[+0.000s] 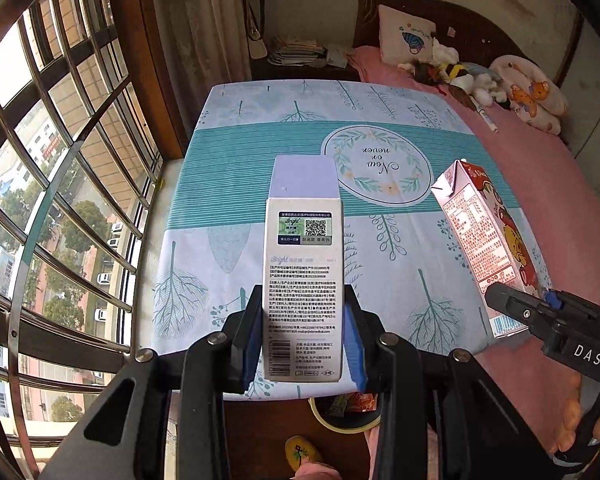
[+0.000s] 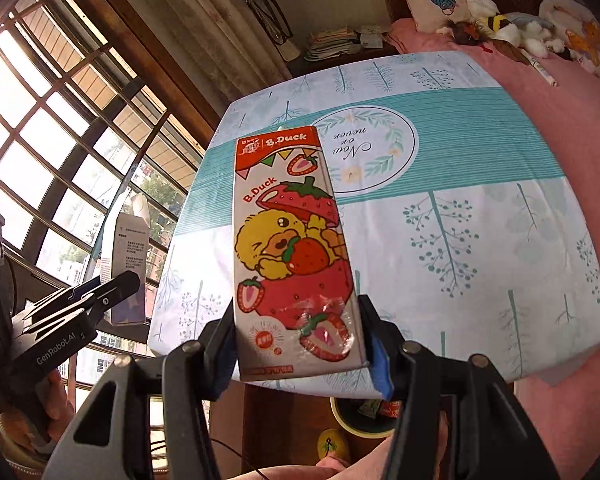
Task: Collect trash
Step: 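Carry white box and B.Duck carton over the bin and open both tools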
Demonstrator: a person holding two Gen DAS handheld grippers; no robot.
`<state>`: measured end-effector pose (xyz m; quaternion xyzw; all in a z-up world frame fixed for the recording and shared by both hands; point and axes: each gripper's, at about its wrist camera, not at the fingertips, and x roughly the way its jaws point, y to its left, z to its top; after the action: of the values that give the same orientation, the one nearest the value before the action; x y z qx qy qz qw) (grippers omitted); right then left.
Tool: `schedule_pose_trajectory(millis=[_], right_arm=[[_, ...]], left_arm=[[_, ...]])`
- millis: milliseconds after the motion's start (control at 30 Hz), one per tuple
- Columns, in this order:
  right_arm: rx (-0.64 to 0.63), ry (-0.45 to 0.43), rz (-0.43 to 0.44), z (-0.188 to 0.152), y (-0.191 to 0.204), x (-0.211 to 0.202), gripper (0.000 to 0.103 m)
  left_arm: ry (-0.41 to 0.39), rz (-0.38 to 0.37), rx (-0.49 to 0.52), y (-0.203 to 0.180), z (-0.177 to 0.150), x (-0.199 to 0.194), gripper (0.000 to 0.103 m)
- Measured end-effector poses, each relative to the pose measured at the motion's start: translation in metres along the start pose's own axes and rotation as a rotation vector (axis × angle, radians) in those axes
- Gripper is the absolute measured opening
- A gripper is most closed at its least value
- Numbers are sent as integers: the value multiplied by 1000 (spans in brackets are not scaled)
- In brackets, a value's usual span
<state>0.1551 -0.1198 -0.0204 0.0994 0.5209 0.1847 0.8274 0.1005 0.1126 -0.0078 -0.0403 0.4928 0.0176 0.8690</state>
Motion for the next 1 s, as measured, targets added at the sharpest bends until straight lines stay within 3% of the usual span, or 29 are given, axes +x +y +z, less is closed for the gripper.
schedule_pose_trajectory(millis=[233,567,800,1000], right_arm=[[32,30,-50,-51,15,-14,54],[53,96,-84,-98,8,-19,54],[70,165,-78,-132,-13,-6,54],[103,253,-63,-175,-47,30,54]], left_arm=[[59,-51,67,1,-52,-7,34],[122,-88,82,-15,-85,1,34],[209,-93,87,-41,-122,25,34],[307,-88,80,-68,-162,68,34]])
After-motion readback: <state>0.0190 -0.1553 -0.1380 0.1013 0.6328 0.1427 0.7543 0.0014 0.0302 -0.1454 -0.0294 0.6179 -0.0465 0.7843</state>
